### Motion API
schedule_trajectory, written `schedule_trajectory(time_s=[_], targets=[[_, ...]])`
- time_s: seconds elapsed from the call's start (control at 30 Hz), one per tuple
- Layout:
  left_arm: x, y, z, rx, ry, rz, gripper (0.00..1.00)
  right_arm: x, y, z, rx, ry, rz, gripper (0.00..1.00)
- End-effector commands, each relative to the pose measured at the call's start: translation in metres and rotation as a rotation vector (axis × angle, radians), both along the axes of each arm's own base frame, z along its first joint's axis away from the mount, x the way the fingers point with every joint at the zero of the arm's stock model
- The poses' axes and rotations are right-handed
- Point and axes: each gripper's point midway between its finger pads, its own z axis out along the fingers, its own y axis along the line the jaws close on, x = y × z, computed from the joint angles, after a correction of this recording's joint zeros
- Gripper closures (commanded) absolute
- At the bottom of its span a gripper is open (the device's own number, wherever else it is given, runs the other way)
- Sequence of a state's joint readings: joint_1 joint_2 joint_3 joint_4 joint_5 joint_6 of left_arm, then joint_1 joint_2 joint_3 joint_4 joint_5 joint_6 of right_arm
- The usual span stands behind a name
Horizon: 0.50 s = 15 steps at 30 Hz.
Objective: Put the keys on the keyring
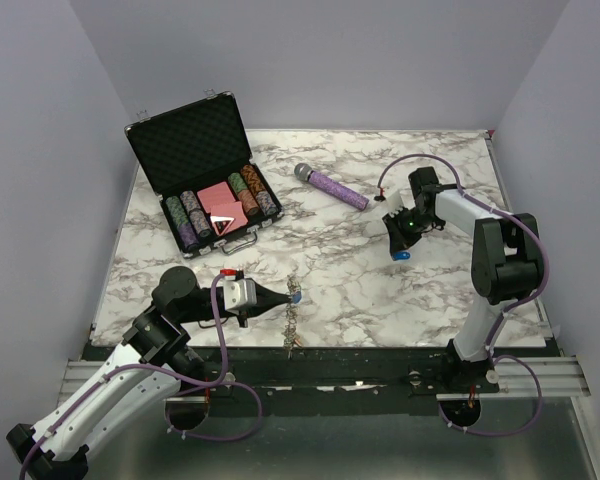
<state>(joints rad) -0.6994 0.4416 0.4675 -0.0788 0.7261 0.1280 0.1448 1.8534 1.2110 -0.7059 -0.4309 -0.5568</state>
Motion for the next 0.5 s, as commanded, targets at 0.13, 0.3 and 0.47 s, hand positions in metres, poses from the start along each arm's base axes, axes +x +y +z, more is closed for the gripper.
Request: schedule_trajectory(time_s=[0.13,0.3,0.47], targets=[[0.0017,0.001,0.0254,-0.046,-0.069,0.003,1.0,0.0005,-0.0014,0.0011,-0.021,0.01,0.017,0.86],[0.0022,0.0012,0.0254,-0.046,-0.07,0.006,1.0,-0.0012,-0.0015,0.0021,-0.024,0.013,0.028,0.86],[0.0019,0.0013,0.0254,-0.045,-0.067,0.005,1.0,-0.0009,-0.0027,0.0018,-0.028,0.015,0.025,0.86]])
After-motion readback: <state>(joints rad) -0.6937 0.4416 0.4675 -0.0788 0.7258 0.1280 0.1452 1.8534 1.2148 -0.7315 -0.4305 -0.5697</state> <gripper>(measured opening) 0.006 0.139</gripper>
